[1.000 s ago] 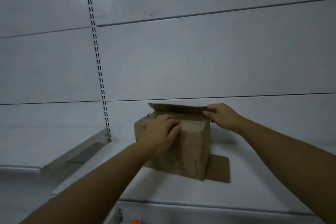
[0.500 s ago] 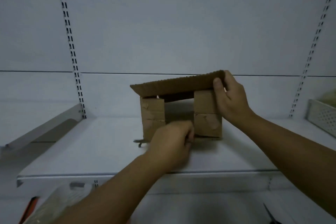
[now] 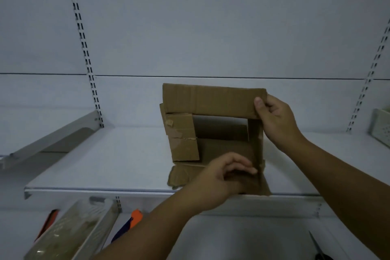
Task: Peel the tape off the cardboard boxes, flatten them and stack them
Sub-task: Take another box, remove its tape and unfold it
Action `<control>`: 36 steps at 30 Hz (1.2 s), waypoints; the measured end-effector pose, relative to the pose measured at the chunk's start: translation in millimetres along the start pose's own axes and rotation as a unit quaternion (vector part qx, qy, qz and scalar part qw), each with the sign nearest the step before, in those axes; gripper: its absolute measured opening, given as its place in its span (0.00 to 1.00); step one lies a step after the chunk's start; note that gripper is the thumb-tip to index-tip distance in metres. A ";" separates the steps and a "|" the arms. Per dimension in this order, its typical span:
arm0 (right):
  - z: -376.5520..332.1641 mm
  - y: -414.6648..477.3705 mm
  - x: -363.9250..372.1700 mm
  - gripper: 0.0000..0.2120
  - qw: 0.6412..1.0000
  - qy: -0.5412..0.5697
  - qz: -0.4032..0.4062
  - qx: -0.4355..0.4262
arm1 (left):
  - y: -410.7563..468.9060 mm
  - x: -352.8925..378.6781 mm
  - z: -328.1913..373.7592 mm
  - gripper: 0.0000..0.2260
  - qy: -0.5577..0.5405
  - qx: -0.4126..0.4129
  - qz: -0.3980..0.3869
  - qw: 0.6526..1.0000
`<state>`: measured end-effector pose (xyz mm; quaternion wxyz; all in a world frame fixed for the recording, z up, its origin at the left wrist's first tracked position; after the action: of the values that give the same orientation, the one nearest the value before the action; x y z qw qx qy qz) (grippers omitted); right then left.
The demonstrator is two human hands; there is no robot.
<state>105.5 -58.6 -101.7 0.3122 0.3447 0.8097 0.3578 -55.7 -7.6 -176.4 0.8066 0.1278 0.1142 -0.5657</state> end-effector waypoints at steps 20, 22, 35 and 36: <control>48.2 -19.1 49.6 0.29 0.965 -0.002 -0.260 0.032 | -48.8 -121.4 -22.4 0.35 -0.054 -0.052 0.434 0.898; 58.3 -25.1 46.6 0.18 0.912 -0.036 -0.402 0.074 | -59.1 -131.5 -29.6 0.25 -0.055 -0.118 0.361 0.924; 91.5 -34.0 41.3 0.30 0.865 -0.343 -0.169 0.324 | -3.8 -167.3 -49.2 0.26 0.421 -0.281 0.330 0.797; 93.8 -34.6 40.8 0.32 0.845 -0.367 -0.165 0.353 | 1.2 -166.6 -53.2 0.27 0.416 -0.280 0.357 0.788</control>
<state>141.4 -10.1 -191.3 0.4977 0.3993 0.7529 -0.1613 -112.3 157.9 -171.6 0.8258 0.1514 0.5384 -0.0729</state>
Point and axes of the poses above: each hand's wrist, its own y-axis towards the middle knuckle, its own x-axis out of the palm, z = x × y, the point moved 2 cm from there along y, towards the middle knuckle, and after that the axes turned 10 degrees about -x, right-handed, at the moved point
